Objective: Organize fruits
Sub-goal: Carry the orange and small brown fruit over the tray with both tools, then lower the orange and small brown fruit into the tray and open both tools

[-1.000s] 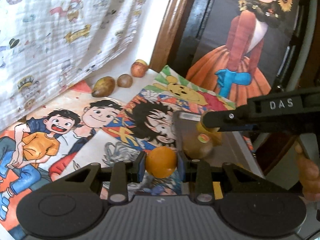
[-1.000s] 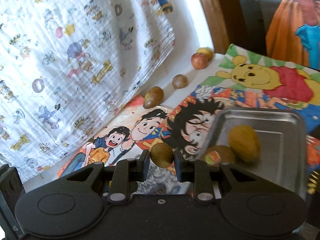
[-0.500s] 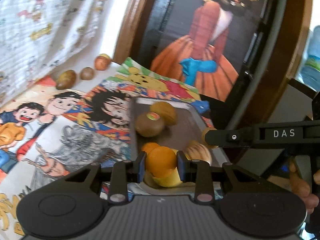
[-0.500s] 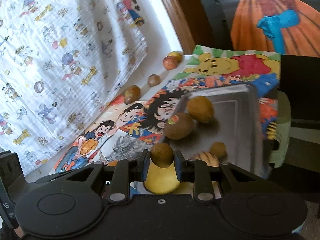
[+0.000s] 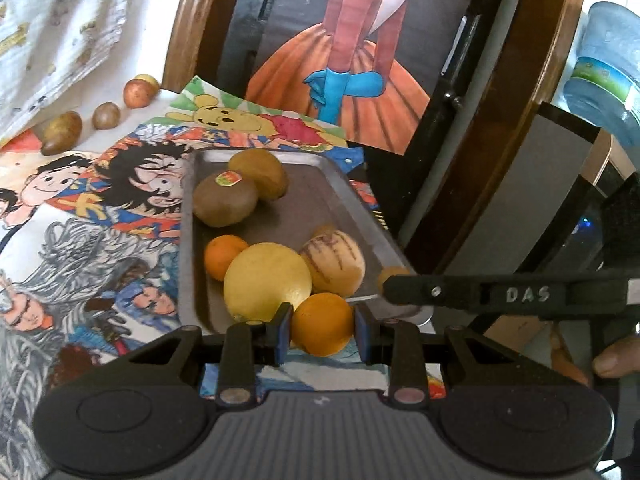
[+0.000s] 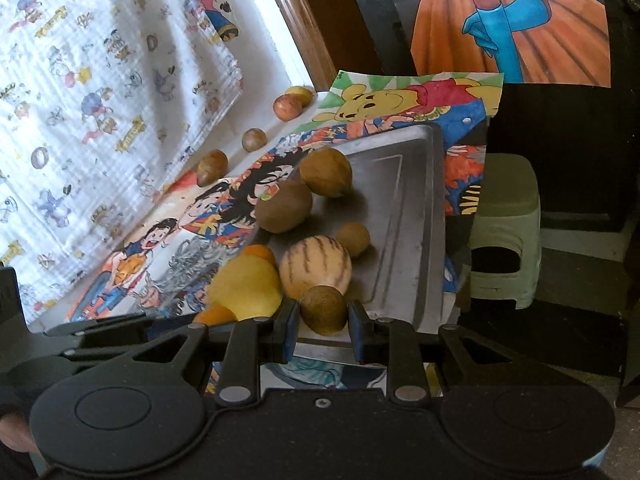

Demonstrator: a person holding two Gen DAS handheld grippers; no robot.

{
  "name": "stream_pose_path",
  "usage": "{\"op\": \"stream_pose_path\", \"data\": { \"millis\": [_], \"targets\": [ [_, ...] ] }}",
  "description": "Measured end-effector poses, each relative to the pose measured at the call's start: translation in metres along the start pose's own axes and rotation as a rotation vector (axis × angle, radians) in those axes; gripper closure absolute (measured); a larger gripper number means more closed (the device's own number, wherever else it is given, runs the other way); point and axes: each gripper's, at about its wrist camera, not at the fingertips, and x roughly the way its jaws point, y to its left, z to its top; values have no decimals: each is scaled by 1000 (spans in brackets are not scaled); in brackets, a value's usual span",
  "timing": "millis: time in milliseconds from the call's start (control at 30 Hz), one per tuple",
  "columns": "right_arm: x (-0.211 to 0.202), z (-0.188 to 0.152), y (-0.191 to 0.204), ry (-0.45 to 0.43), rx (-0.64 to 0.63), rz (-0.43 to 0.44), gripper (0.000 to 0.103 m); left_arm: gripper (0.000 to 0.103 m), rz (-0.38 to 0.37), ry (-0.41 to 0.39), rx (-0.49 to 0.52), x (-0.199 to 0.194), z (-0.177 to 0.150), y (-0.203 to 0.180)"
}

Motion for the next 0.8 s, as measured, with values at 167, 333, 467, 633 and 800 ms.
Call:
{"op": "stream_pose_path", "data": {
  "millis": [167,333,467,633,800],
  "targets": [
    [3,-2,-7,-2,-7,-9,75,68,-18,2,22,6,3,-6],
    [6,-5,-12,3,8,-6,75,68,-18,5,50,10,4,-12],
    [7,-6,-12,4,9,1,75,68,17,7,80,11,5,-19],
    [8,-5,-12,-3,8,-1,75,68,38,6,115,13,5,-24],
    [8,-3,-17,-7,15,-6,75,68,57,4,173,19,5,-32]
  ]
}}
